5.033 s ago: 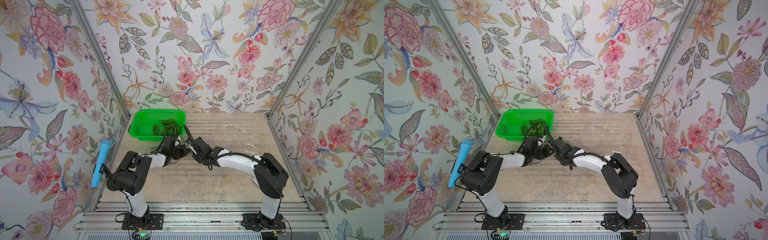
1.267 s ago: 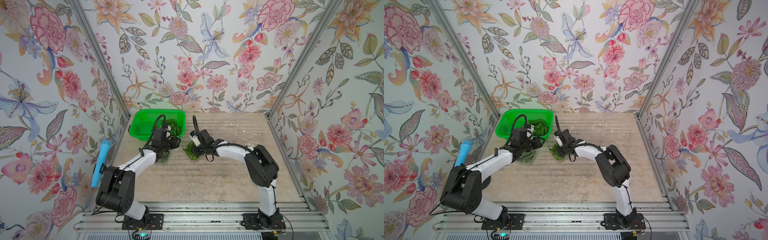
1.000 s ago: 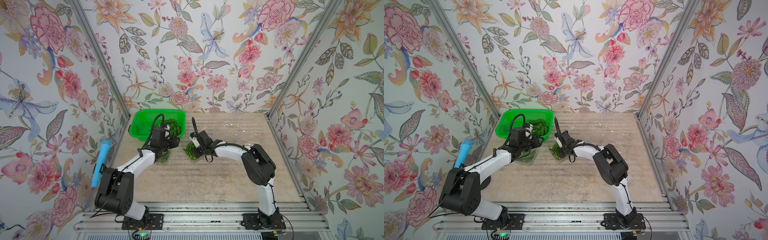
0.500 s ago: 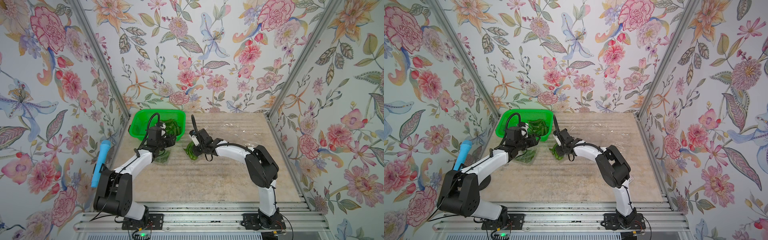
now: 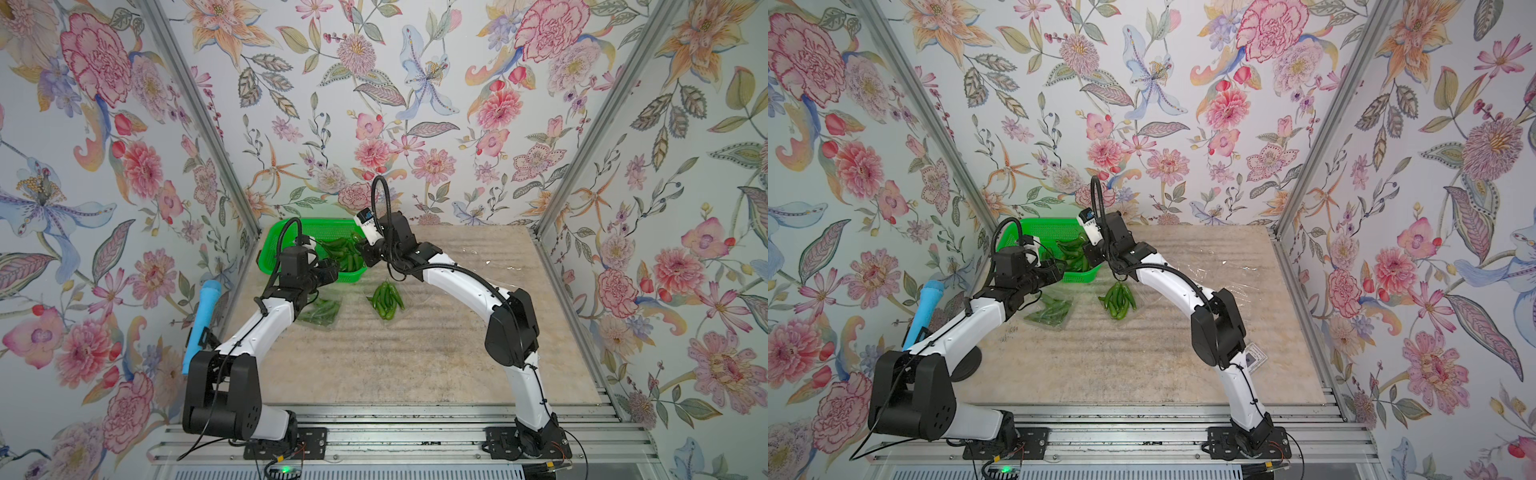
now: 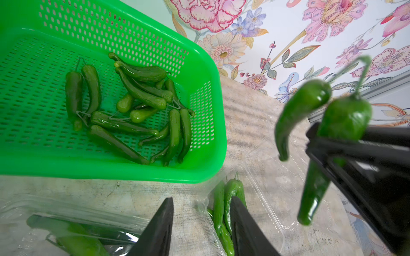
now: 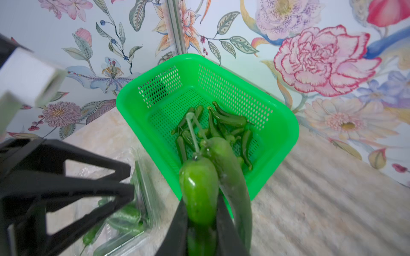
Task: Take small green peppers out of containers
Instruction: Place the green pepper in the basket.
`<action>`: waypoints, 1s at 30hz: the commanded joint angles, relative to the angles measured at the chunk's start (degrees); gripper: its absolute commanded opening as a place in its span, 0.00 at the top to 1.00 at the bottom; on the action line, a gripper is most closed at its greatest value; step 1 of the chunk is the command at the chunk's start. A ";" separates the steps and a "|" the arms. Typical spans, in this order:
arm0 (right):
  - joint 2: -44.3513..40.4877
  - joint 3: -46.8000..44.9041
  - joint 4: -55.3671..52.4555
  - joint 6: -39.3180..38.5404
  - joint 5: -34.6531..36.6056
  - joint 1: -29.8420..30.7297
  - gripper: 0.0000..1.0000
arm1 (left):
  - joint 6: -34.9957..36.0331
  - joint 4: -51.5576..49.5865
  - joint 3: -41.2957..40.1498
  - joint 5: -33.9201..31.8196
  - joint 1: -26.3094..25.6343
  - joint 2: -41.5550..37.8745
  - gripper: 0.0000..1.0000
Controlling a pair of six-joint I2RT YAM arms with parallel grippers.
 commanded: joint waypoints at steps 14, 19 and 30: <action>20.52 27.30 -1.47 0.66 -6.61 -3.95 0.40 | 3.56 -2.00 -2.83 0.95 0.74 -3.85 0.54; 6.53 9.11 -1.33 -3.08 -0.69 -2.66 0.41 | 4.02 -2.06 -4.09 0.88 -1.46 -4.14 0.54; -14.68 -31.75 4.84 7.86 7.53 -0.50 0.54 | 0.75 3.60 -5.15 -1.53 -10.57 1.29 0.54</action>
